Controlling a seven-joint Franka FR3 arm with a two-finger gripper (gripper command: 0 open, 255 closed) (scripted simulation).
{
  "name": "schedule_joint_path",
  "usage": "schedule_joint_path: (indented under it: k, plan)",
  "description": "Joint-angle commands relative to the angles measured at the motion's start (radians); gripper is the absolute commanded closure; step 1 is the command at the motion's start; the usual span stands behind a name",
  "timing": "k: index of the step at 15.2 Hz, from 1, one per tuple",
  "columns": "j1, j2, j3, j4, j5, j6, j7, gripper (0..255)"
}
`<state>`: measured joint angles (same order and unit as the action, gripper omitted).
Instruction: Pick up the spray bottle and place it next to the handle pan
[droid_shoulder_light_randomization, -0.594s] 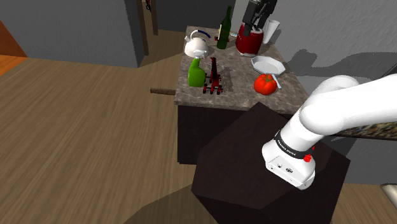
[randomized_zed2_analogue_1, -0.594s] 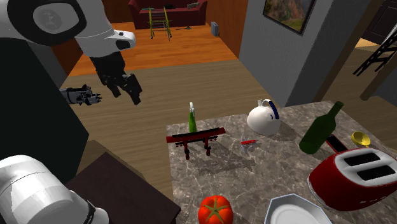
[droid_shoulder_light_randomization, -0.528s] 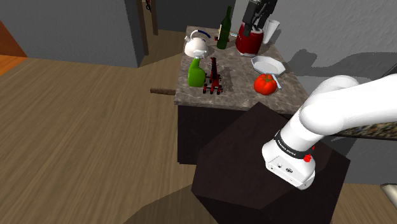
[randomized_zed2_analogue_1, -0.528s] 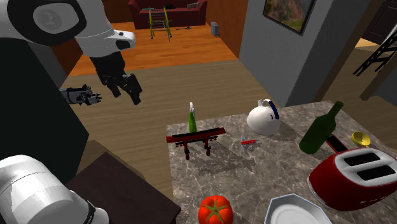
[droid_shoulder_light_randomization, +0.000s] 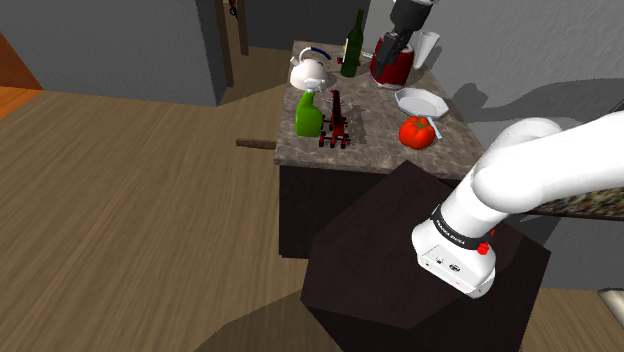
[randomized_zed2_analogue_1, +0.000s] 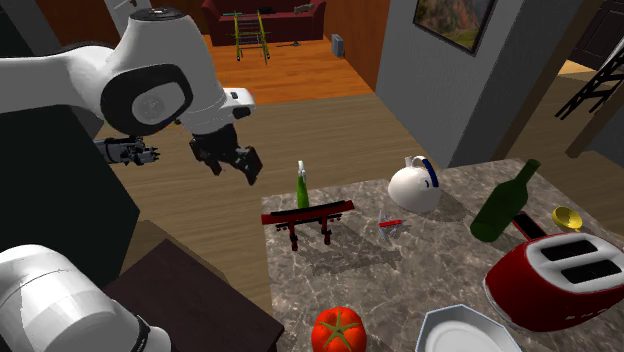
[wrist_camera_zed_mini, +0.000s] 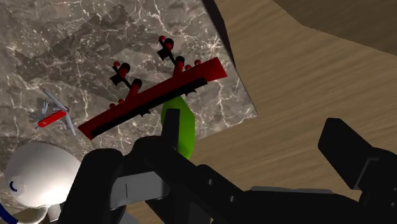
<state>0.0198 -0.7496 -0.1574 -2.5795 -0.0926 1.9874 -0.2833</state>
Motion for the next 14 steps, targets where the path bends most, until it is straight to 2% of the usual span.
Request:
schedule_joint_path:
  k: [1,5,9,12,14]
  plan:
    - [0.013,0.035,-0.055,-0.034,-0.001,0.101,-0.080,0]
    - [0.062,0.151,-0.173,-0.062,0.025,0.288,-0.247,0]
    - [0.158,0.301,-0.311,-0.048,0.113,0.457,-0.454,0]
    - [0.277,0.429,-0.439,-0.009,0.252,0.557,-0.657,0]
    - [0.378,0.524,-0.535,0.033,0.399,0.599,-0.829,0]
